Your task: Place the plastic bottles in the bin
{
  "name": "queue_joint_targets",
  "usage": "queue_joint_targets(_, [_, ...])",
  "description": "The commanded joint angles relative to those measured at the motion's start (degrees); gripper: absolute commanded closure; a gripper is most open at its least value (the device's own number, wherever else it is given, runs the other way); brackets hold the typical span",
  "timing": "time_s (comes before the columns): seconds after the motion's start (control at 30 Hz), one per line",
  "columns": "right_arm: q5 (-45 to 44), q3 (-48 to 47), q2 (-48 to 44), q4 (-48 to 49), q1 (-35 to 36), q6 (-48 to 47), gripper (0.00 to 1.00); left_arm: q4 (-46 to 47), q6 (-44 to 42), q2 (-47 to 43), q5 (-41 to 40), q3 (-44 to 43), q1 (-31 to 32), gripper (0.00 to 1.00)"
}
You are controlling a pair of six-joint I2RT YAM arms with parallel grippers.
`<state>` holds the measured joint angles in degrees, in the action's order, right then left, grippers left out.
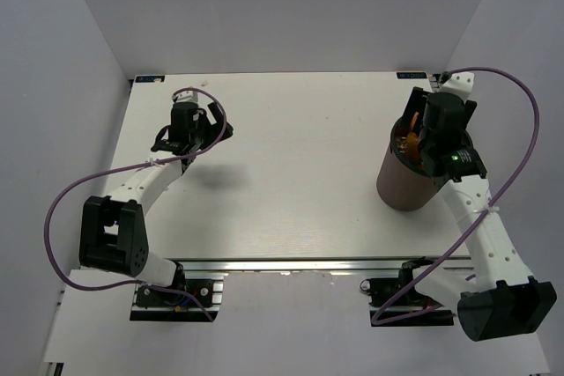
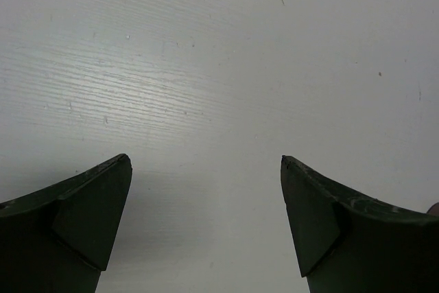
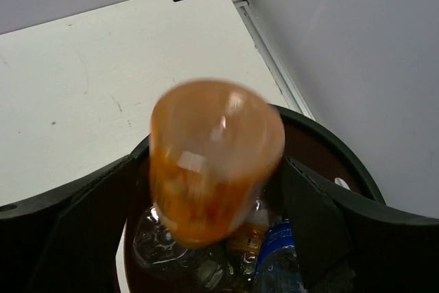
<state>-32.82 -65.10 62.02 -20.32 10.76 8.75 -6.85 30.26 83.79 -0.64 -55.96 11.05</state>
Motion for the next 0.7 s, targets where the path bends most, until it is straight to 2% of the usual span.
queue_joint_targets(0.0, [1.8, 1.5, -2.9, 3.5, -0.2, 1.1, 0.11, 0.8, 0.5, -2.1, -1.0, 0.4, -0.1, 0.02])
queue_joint_targets(0.23, [5.7, 2.3, -5.2, 4.1, -0.2, 1.5, 0.11, 0.3, 0.5, -0.8, -0.9, -0.2, -0.4, 0.02])
queue_joint_targets(0.43, [12.8, 2.2, -8.6, 5.3, -0.2, 0.7, 0.11, 0.6, 0.7, -0.3, -0.1, -0.1, -0.4, 0.02])
queue_joint_targets(0.63, [27.5, 2.0, -10.2, 7.8, -0.3, -2.2, 0.11, 1.1, 0.7, -0.3, 0.6, 0.2, -0.4, 0.02])
queue_joint_targets(0.67, [34.1, 1.8, -9.9, 8.0, -0.2, -3.2, 0.11, 1.2, 0.7, -0.3, 0.6, 0.2, -0.3, 0.02])
